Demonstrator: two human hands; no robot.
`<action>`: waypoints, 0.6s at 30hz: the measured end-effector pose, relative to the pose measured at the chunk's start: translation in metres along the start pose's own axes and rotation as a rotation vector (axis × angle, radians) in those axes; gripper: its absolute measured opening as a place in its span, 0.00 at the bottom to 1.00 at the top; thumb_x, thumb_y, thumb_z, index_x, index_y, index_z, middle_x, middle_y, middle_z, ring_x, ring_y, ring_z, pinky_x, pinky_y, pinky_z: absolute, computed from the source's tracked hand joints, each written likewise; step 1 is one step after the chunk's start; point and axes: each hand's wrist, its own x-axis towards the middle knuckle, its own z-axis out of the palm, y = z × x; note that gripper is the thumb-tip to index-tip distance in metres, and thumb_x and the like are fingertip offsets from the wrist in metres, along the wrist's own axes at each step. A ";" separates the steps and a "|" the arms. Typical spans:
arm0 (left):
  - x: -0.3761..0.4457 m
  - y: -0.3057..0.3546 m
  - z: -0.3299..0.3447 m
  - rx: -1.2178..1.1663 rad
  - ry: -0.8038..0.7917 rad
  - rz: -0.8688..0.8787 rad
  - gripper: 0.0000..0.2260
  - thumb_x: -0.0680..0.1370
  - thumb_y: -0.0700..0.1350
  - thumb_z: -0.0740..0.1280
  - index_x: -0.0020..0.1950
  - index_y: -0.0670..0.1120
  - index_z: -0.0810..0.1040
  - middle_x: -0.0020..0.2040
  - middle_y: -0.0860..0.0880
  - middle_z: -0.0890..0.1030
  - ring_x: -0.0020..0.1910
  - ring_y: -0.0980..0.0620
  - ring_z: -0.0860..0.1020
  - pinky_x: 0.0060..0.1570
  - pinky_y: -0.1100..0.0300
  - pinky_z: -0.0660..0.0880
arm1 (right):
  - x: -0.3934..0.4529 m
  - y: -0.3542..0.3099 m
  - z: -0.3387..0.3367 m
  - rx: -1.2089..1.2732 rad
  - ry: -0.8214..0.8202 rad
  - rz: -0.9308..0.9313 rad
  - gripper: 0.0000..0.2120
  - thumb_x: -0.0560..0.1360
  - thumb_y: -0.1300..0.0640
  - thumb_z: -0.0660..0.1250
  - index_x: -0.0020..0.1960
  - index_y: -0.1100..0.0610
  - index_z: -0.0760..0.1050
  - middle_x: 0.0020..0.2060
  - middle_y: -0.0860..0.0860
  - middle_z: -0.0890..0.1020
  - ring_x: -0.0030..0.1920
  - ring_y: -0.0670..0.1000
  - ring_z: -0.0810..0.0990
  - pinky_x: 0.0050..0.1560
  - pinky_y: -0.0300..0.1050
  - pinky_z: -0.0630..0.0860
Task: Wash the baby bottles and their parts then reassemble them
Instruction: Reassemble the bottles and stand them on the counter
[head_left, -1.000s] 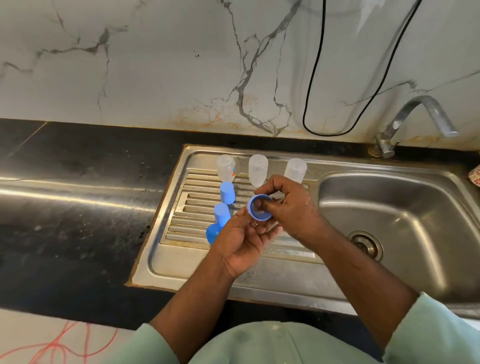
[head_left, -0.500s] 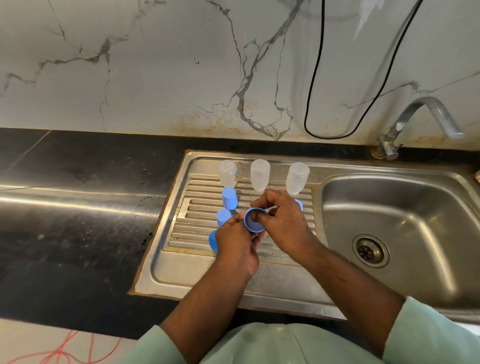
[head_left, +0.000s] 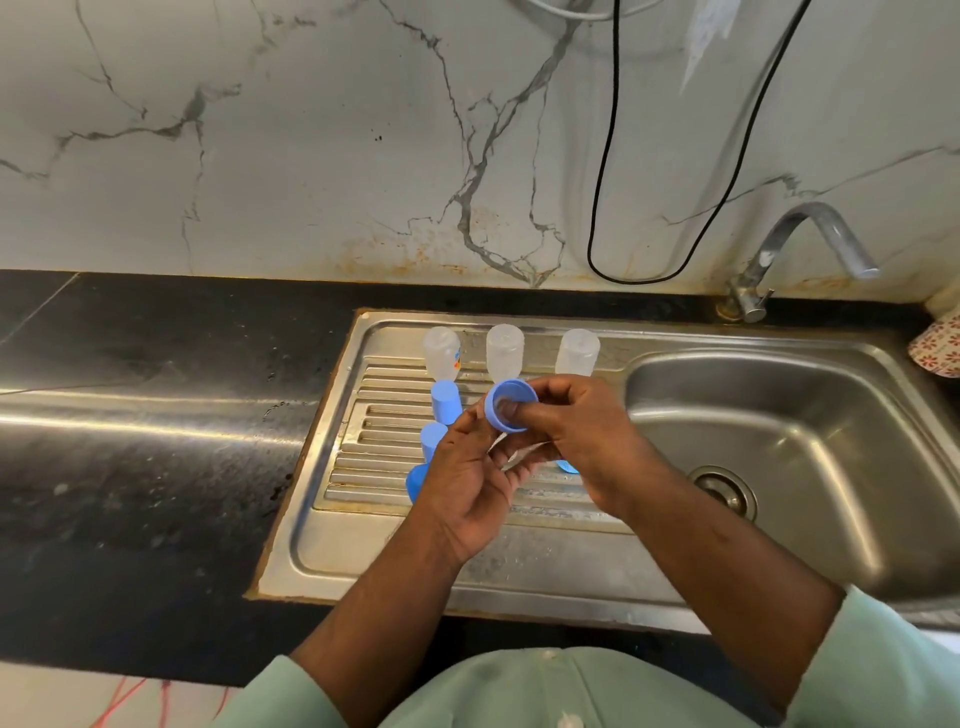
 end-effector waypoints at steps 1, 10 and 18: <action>0.000 0.000 0.000 0.004 0.011 -0.007 0.17 0.69 0.47 0.71 0.56 0.44 0.81 0.53 0.40 0.83 0.52 0.44 0.82 0.54 0.50 0.79 | 0.000 -0.001 -0.003 -0.118 -0.020 -0.042 0.05 0.73 0.55 0.74 0.48 0.52 0.81 0.37 0.52 0.85 0.32 0.48 0.83 0.33 0.41 0.79; -0.004 0.005 0.007 0.073 0.103 -0.038 0.06 0.81 0.40 0.64 0.50 0.45 0.81 0.39 0.48 0.82 0.35 0.55 0.77 0.36 0.62 0.72 | 0.013 -0.008 -0.007 -0.495 -0.044 -0.293 0.07 0.71 0.54 0.76 0.43 0.54 0.79 0.38 0.56 0.83 0.35 0.52 0.81 0.36 0.45 0.79; -0.007 0.009 0.011 0.061 0.196 -0.138 0.06 0.80 0.37 0.64 0.45 0.42 0.79 0.32 0.47 0.80 0.29 0.56 0.77 0.28 0.65 0.75 | 0.006 0.001 -0.002 -0.381 -0.087 -0.279 0.05 0.72 0.63 0.74 0.44 0.63 0.78 0.39 0.55 0.84 0.39 0.54 0.82 0.37 0.42 0.79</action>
